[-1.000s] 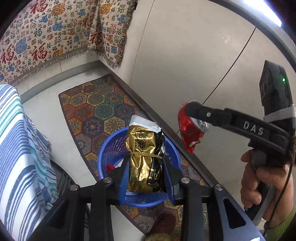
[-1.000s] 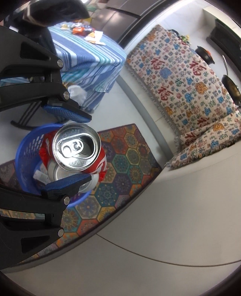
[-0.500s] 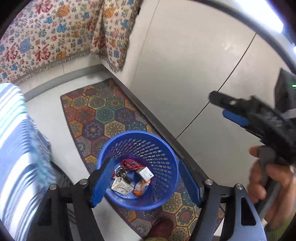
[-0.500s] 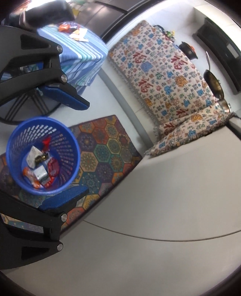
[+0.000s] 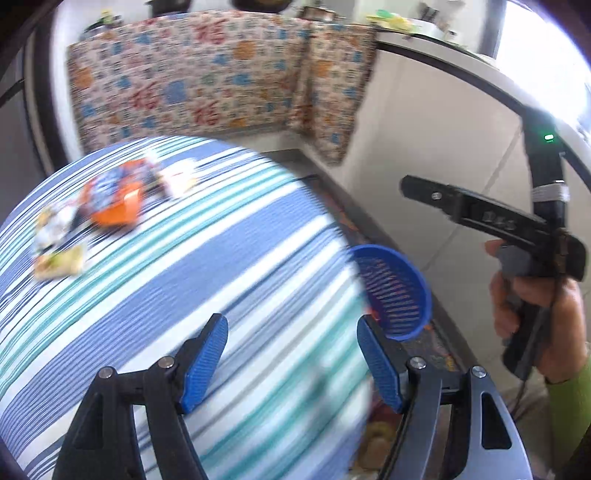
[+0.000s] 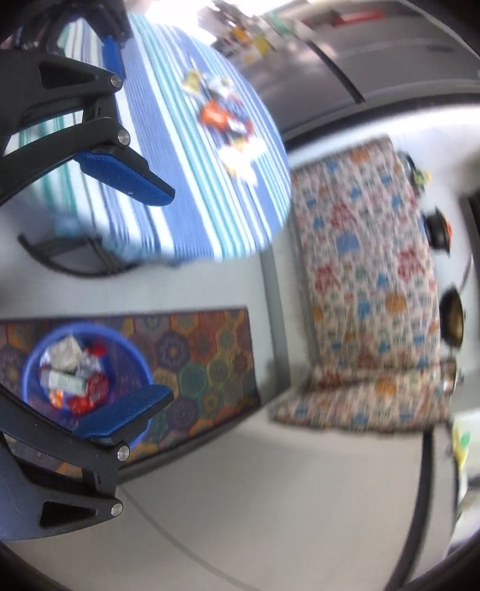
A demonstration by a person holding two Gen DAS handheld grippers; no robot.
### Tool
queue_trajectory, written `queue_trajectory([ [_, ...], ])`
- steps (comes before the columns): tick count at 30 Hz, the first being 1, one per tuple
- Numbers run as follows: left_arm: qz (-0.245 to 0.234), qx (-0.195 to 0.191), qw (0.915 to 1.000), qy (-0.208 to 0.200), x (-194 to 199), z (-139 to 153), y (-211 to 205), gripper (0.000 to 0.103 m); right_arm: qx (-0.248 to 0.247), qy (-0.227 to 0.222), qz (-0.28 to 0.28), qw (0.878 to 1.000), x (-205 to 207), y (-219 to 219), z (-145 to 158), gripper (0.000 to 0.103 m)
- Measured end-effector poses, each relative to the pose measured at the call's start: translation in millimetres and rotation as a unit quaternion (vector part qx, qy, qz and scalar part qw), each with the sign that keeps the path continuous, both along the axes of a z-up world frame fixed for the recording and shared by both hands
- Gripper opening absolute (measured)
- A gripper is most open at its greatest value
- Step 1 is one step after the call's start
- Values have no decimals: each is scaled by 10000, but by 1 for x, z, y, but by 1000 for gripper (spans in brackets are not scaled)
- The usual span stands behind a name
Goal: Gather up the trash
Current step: 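Return both open tools to the table above the remaining trash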
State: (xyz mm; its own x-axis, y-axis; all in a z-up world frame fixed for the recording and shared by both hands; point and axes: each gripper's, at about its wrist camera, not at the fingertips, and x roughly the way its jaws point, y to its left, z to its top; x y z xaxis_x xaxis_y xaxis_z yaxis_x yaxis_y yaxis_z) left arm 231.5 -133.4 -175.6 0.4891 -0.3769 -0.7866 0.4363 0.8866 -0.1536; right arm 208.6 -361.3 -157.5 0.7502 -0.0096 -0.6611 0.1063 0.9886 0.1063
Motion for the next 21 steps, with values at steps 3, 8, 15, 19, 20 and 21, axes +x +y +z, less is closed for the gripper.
queue_trajectory([
  [3,525,200,9984,51,7,-10,54,74,95,125,614,9980,13,61,-11,98],
  [8,1245,609,9903,38,25,-23,123,74,4,556,1129,9920,34,136,-38,98],
  [15,1682,755,9828,46,42,-36,169,79,-582,1064,1230,9850,62,178,-72,98],
  [19,1808,759,9806,-59,43,-38,173,89,-616,1206,1247,9829,68,182,-84,99],
  [20,1840,767,9799,-59,44,-38,173,89,-622,1186,1253,9830,68,181,-85,100],
  [21,1879,770,9792,-16,46,-38,173,89,-616,1174,1262,9831,68,181,-84,100],
])
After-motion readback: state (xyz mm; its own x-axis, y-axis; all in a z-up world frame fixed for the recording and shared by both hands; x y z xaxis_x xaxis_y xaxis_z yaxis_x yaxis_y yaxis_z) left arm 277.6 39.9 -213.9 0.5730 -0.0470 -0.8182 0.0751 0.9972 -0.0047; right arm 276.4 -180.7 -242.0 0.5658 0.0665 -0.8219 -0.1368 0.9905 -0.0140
